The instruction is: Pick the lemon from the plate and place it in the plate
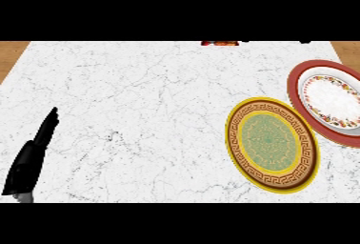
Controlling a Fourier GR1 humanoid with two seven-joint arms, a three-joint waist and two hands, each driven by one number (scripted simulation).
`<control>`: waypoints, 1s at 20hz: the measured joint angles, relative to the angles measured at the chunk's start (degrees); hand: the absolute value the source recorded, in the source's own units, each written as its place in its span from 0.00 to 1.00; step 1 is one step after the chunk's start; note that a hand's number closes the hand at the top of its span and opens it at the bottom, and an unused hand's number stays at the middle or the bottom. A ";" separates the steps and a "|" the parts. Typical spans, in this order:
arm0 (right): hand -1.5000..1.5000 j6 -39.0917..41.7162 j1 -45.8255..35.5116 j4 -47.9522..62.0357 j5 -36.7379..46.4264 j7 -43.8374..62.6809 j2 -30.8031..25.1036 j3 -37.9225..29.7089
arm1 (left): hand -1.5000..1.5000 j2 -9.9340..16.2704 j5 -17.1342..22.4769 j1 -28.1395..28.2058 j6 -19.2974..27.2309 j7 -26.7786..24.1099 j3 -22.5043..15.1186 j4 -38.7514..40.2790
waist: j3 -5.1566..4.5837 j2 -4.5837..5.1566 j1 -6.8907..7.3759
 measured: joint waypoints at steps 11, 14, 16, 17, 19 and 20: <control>0.00 -1.76 -4.64 6.33 3.44 7.14 10.86 2.70 | 0.50 -0.76 -1.12 -0.61 -0.22 0.31 0.38 0.32 | 0.04 0.13 0.06; 0.00 -3.10 -5.75 9.22 3.04 11.04 12.77 1.69 | 0.50 -0.95 -1.28 -0.62 -0.57 -0.45 0.31 0.69 | 0.06 0.27 0.31; 0.00 -4.62 -5.49 10.79 3.15 11.60 13.58 1.35 | 0.50 -1.13 -1.30 -0.45 -0.78 0.25 0.18 -0.24 | 0.09 0.35 0.50; 0.00 -4.73 -5.35 11.14 3.01 11.50 13.79 1.12 | 0.50 -1.41 -1.75 -0.73 -0.41 0.33 0.13 -0.05 | 0.10 0.33 0.38; 0.00 -5.32 -5.25 11.63 2.14 10.89 14.02 0.06 | 0.50 -1.19 -1.48 -0.01 -1.14 1.65 0.17 -1.71 | 0.11 0.31 0.39; 0.00 -5.38 -5.49 11.58 1.35 10.71 14.16 -0.73 | 0.50 -1.49 -1.73 0.75 -0.95 1.92 -0.09 -2.57 | 0.12 0.26 0.34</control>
